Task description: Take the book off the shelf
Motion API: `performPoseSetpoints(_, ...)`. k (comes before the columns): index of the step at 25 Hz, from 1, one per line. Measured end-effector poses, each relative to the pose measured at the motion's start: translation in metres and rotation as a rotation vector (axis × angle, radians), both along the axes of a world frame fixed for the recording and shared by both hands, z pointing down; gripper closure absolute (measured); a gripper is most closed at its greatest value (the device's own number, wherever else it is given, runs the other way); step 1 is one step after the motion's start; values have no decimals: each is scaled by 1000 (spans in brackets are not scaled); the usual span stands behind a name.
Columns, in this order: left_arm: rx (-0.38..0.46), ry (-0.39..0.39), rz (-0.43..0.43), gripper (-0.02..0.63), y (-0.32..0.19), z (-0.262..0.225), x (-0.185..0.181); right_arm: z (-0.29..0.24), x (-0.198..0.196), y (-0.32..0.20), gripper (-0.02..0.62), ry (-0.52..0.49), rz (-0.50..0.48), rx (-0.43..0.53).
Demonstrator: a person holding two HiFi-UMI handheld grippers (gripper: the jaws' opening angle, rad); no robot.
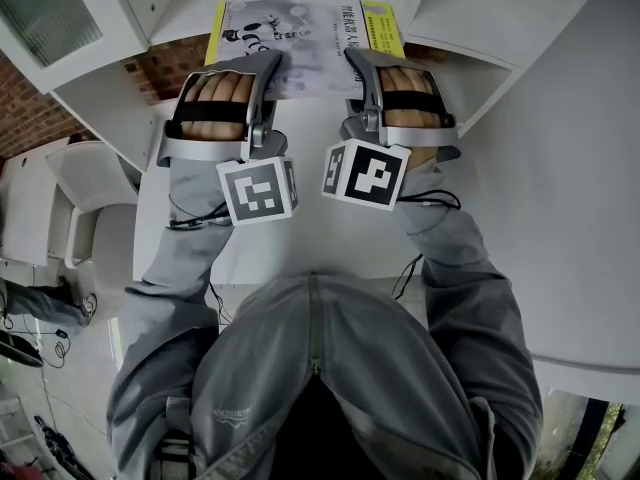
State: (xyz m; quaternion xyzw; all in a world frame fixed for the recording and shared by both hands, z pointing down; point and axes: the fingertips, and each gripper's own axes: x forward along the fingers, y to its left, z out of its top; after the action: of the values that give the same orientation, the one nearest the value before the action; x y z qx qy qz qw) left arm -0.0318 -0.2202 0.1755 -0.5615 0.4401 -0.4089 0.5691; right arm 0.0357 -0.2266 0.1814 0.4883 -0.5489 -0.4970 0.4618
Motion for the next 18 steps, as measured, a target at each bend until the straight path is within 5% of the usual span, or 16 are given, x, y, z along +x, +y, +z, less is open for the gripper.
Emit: performPoseSetpoints(18,25,50,15,532,31,-9,-4,-11,-4,32,514,-19,-10,42)
